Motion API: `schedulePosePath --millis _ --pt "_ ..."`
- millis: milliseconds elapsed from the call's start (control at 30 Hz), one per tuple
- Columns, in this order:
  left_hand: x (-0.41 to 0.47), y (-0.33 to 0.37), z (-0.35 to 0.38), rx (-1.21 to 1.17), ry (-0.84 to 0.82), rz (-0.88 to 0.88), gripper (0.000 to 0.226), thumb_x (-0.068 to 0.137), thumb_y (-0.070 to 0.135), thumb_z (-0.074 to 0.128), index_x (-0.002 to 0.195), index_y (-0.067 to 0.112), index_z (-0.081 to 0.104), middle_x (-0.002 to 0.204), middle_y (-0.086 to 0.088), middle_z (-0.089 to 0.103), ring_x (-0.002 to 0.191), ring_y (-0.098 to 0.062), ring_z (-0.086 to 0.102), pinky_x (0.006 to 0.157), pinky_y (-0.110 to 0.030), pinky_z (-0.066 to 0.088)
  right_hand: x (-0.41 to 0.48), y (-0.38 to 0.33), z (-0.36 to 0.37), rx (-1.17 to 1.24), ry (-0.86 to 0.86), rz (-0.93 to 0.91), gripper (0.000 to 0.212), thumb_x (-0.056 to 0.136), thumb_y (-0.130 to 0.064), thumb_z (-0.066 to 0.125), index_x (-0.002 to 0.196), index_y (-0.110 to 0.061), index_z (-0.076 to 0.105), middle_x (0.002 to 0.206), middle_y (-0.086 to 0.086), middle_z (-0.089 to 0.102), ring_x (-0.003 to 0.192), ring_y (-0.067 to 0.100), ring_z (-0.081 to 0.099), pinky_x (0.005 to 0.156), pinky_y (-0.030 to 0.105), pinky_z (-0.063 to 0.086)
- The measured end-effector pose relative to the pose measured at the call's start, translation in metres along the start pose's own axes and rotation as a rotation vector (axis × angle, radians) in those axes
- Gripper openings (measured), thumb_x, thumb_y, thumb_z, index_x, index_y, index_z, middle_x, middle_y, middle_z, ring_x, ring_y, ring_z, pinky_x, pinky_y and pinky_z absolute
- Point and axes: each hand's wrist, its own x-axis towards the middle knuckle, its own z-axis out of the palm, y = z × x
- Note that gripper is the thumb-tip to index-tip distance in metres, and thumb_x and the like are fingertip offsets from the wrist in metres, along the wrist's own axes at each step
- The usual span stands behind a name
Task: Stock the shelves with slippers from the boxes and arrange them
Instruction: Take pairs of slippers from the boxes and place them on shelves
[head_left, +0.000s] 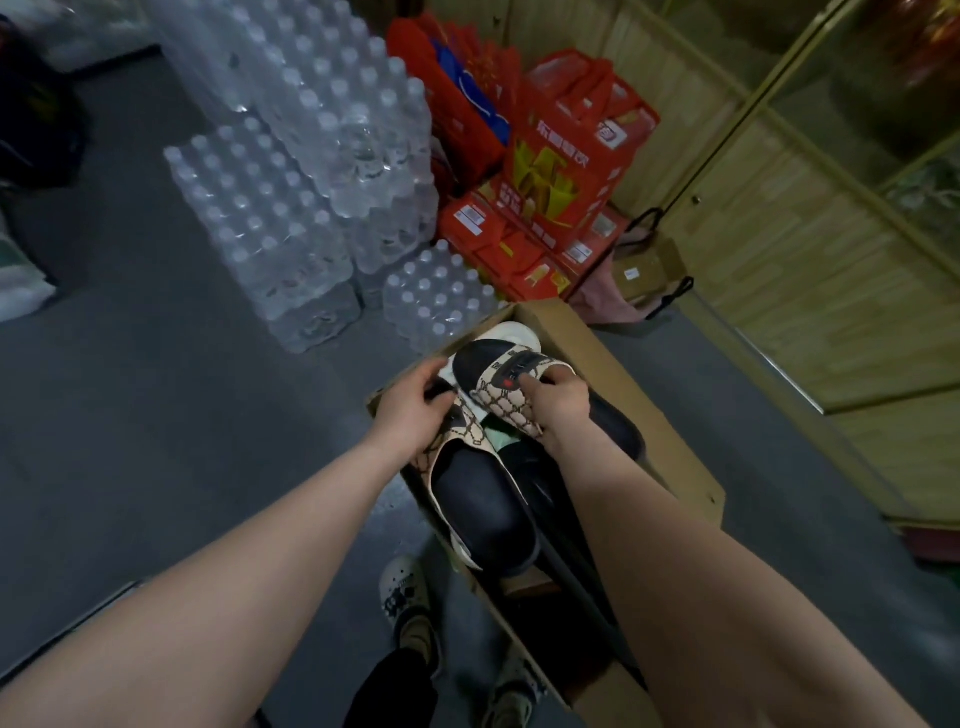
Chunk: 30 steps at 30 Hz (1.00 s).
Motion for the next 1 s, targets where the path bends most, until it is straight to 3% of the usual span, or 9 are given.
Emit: schedulePosePath --millis 67,167,300,400,467,600,700,867,1000 --pt "0.003 0.002 -0.001 -0.002 0.026 -0.039 0.062 0.092 0.028 0.062 0.148 0.023 0.034 0.146 -0.004 0.046 0.133 -0.02 0.046 0.112 -0.042 0.037 -0.009 -0.003 -0.005 -0.059 -0.003 -0.036 0.015 0.08 -0.021 0.066 0.066 -0.021 0.062 0.078 0.009 0.067 0.073 0.026 0.062 0.075 0.045 0.057" --pt "0.002 0.011 -0.004 -0.021 0.043 -0.112 0.073 0.095 0.04 0.056 0.153 0.018 0.019 0.153 -0.006 0.036 0.138 -0.022 0.039 0.114 -0.042 0.033 -0.021 -0.007 -0.012 -0.01 -0.06 -0.054 0.011 0.079 -0.017 0.059 0.07 -0.023 0.063 0.076 0.014 0.066 0.069 0.026 0.059 0.066 0.043 0.054" --pt "-0.004 0.02 -0.01 -0.083 0.017 -0.178 0.056 0.095 0.039 0.056 0.143 0.013 0.042 0.139 -0.007 0.052 0.128 -0.029 0.05 0.106 -0.043 0.043 -0.035 -0.011 -0.022 -0.017 -0.167 -0.098 0.025 0.077 -0.015 0.057 0.09 -0.03 0.073 0.091 0.004 0.076 0.089 0.027 0.071 0.085 0.047 0.059" --pt "-0.008 0.018 -0.019 -0.217 0.013 -0.238 0.037 0.081 0.043 0.066 0.112 0.024 0.061 0.115 -0.006 0.066 0.104 -0.031 0.064 0.09 -0.05 0.054 -0.048 -0.021 -0.025 0.032 -0.247 -0.157 0.03 0.088 -0.004 0.055 0.1 -0.025 0.073 0.096 0.003 0.076 0.094 0.025 0.072 0.09 0.044 0.057" --pt "-0.011 0.015 -0.026 -0.177 0.051 -0.239 0.02 0.084 0.034 0.066 0.1 0.024 0.062 0.104 -0.006 0.068 0.095 -0.028 0.066 0.087 -0.045 0.055 -0.055 -0.029 -0.025 0.06 -0.314 -0.21 0.031 0.09 -0.002 0.055 0.106 -0.02 0.073 0.099 0.004 0.076 0.095 0.025 0.072 0.091 0.043 0.057" --pt "-0.016 -0.001 -0.038 -0.293 0.246 -0.268 0.01 0.087 0.029 0.063 0.095 0.023 0.061 0.103 -0.008 0.068 0.095 -0.03 0.066 0.087 -0.047 0.055 -0.062 -0.041 -0.016 -0.066 -0.192 -0.309 0.048 0.084 0.008 0.047 0.121 -0.021 0.059 0.103 -0.001 0.063 0.088 0.012 0.06 0.07 0.017 0.047" --pt "-0.018 -0.011 -0.046 -0.443 0.403 -0.349 0.018 0.091 0.02 0.062 0.106 0.01 0.059 0.108 -0.014 0.066 0.096 -0.031 0.065 0.082 -0.041 0.056 -0.059 -0.032 -0.004 -0.299 -0.145 -0.35 0.051 0.077 0.012 0.04 0.112 -0.02 0.058 0.103 0.002 0.057 0.092 0.017 0.055 0.063 0.017 0.04" --pt "-0.019 -0.03 -0.053 -0.575 0.501 -0.418 0.021 0.091 0.014 0.063 0.107 0.009 0.05 0.108 -0.013 0.06 0.102 -0.031 0.062 0.087 -0.05 0.055 -0.058 -0.012 0.018 -0.794 -0.549 -0.422 0.074 0.073 0.001 0.069 0.14 -0.025 0.05 0.142 0.003 0.048 0.128 0.022 0.047 0.1 0.024 0.04" --pt "-0.02 -0.05 -0.049 -0.556 0.515 -0.437 0.022 0.087 0.018 0.066 0.1 0.014 0.049 0.104 -0.011 0.06 0.101 -0.031 0.062 0.088 -0.052 0.054 -0.049 -0.004 0.037 -0.972 -0.603 -0.544 0.084 0.074 -0.009 0.071 0.148 -0.031 0.039 0.153 -0.002 0.04 0.133 0.029 0.041 0.113 0.036 0.034"
